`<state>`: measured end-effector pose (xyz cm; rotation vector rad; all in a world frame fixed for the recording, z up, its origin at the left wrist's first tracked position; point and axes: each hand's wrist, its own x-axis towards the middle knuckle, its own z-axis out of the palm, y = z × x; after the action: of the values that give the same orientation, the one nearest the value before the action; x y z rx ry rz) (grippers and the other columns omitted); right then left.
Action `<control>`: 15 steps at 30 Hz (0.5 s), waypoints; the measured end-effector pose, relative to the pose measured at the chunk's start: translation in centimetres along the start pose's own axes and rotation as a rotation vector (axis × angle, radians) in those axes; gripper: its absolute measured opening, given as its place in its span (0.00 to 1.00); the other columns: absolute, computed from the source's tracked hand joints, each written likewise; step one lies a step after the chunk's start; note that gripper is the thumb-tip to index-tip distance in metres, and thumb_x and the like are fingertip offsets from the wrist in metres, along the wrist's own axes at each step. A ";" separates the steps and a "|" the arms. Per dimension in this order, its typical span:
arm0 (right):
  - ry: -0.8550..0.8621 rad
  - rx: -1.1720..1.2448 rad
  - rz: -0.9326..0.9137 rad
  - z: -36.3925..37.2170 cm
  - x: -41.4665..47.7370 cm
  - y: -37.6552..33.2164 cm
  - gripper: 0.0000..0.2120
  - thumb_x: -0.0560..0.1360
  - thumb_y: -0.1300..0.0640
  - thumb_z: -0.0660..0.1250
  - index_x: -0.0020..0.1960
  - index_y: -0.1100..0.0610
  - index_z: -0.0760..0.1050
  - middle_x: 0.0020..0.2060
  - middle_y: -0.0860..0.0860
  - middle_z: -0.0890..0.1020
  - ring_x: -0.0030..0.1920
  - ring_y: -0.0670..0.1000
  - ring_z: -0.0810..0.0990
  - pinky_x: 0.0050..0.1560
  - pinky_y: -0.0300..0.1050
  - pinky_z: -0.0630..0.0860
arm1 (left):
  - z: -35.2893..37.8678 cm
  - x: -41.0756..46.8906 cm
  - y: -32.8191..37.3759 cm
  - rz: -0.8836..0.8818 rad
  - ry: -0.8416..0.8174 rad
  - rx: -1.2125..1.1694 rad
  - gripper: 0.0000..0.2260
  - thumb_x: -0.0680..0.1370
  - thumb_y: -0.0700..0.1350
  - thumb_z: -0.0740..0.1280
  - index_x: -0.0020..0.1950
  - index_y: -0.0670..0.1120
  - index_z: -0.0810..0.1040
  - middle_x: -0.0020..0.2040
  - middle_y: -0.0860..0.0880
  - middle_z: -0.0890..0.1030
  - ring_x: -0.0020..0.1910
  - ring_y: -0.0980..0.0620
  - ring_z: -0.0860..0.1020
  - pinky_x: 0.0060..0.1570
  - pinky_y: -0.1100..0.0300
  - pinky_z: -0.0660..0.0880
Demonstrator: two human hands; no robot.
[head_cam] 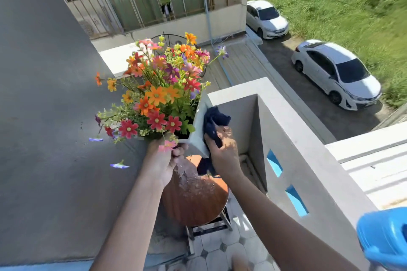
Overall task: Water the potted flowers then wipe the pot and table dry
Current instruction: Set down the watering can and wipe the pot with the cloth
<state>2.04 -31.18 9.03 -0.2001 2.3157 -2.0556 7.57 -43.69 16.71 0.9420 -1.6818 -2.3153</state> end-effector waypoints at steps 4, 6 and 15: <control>0.011 -0.044 -0.140 -0.2 -1.0 -0.1 0.12 0.79 0.61 0.67 0.62 0.61 0.78 0.62 0.50 0.77 0.60 0.40 0.74 0.61 0.43 0.70 | 0.4 0.2 0.1 -0.003 0.030 0.010 0.16 0.81 0.35 0.48 0.42 0.41 0.73 0.25 0.46 0.78 0.18 0.60 0.66 0.17 0.69 0.58; 0.050 0.011 -0.188 0.1 -1.1 -0.9 0.07 0.79 0.61 0.68 0.56 0.59 0.80 0.52 0.50 0.78 0.52 0.41 0.77 0.53 0.38 0.71 | 0.9 -0.1 -0.2 0.005 0.040 0.012 0.14 0.82 0.36 0.51 0.41 0.42 0.73 0.26 0.46 0.78 0.17 0.61 0.67 0.18 0.69 0.57; 0.163 0.186 -0.055 -0.2 1.9 -4.3 0.13 0.82 0.55 0.63 0.66 0.55 0.74 0.57 0.42 0.77 0.60 0.38 0.75 0.64 0.35 0.67 | 1.2 0.0 -0.9 -0.014 -0.042 0.024 0.15 0.83 0.38 0.51 0.44 0.41 0.75 0.35 0.41 0.77 0.20 0.58 0.65 0.19 0.67 0.58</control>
<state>0.39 -31.72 13.41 -0.0928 2.2077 -2.3818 7.11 -42.38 16.16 0.9196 -1.7277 -2.3451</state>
